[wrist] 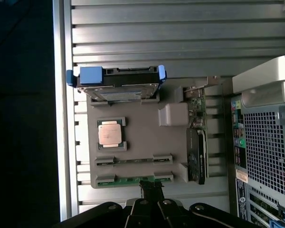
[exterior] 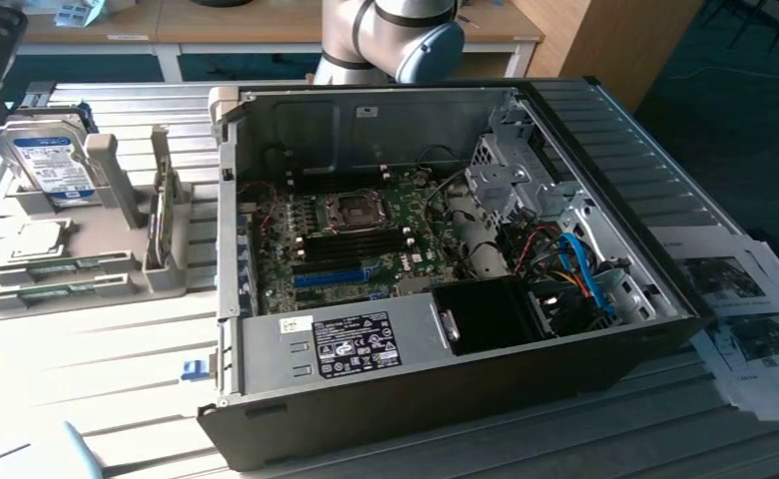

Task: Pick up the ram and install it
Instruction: 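Reach for the ram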

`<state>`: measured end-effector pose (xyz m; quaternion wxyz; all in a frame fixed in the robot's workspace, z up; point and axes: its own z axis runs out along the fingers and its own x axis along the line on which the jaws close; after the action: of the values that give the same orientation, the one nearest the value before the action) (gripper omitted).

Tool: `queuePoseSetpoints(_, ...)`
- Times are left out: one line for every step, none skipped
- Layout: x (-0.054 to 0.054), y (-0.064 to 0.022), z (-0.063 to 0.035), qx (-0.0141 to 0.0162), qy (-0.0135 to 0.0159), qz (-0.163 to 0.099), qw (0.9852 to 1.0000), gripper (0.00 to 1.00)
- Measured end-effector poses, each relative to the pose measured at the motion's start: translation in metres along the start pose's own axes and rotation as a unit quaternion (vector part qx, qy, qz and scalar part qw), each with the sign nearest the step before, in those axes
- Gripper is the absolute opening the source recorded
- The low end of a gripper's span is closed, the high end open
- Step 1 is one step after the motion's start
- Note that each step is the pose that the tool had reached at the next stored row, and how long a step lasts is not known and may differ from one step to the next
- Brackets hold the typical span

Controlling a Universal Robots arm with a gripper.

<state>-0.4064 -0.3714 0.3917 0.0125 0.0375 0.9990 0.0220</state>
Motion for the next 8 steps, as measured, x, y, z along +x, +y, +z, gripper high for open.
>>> queuePoseSetpoints(0.0002, 0.0012, 0.0001, 0.0, 0.0, 0.0, 1.0, 0.1)
queuePoseSetpoints(0.0004, 0.0022, 0.0002, 0.0, 0.0, 0.0, 1.0, 0.1)
queuePoseSetpoints(0.0005, 0.0027, 0.0002, 0.0, 0.0, 0.0, 1.0, 0.1)
queuePoseSetpoints(0.0005, 0.0028, 0.0002, 0.0, 0.0, 0.0, 1.0, 0.1)
queuePoseSetpoints(0.0005, 0.0028, 0.0003, 0.0, 0.0, 0.0, 1.0, 0.1)
queuePoseSetpoints(0.0005, 0.0028, 0.0002, 0.0, 0.0, 0.0, 1.0, 0.1)
queuePoseSetpoints(0.0005, 0.0028, 0.0002, 0.0, 0.0, 0.0, 1.0, 0.1)
queuePoseSetpoints(0.0005, 0.0028, 0.0002, 0.0, 0.0, 0.0, 1.0, 0.1)
